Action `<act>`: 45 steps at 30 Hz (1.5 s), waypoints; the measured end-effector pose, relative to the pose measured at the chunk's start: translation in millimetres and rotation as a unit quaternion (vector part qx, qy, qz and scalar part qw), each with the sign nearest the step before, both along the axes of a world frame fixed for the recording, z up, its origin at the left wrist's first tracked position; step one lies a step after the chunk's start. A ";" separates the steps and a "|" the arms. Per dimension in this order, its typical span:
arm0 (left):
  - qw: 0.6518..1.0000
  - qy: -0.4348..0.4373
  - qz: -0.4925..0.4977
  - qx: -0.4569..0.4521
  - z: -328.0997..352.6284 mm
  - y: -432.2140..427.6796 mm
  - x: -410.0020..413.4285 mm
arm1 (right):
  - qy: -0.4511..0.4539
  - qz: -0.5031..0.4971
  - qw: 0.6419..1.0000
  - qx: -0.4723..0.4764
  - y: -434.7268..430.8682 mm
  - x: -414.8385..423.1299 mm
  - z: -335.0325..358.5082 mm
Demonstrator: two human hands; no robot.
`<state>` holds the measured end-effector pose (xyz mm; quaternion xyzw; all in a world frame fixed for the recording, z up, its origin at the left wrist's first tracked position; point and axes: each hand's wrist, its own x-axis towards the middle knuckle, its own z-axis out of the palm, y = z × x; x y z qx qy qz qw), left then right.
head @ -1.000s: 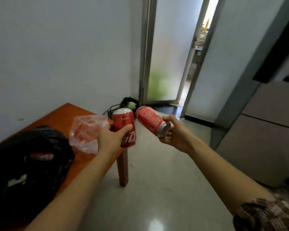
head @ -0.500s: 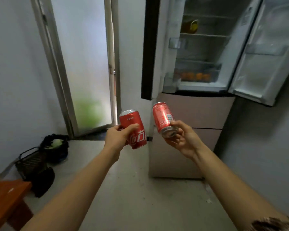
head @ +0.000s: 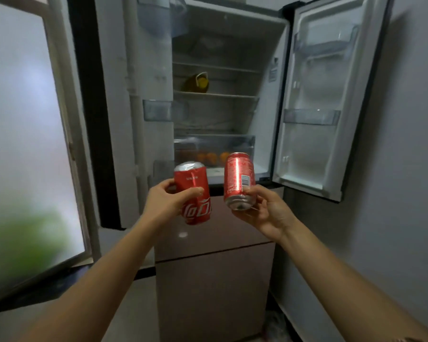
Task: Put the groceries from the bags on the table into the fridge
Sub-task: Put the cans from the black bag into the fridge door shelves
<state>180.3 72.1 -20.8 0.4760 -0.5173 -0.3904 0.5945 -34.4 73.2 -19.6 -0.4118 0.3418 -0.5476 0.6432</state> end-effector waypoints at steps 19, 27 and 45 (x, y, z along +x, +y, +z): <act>0.949 -0.091 0.173 -0.246 105.1 -214.4 -62.3 | 0.023 0.037 0.980 -0.195 -289.9 -25.7 103.2; 0.890 -0.099 0.267 -0.356 196.0 -191.9 -26.3 | 0.016 0.142 0.936 -0.320 -316.6 30.3 196.0; 0.788 -0.397 0.463 -0.080 197.5 -167.6 13.8 | 0.310 0.235 0.805 -0.448 -333.6 119.2 199.6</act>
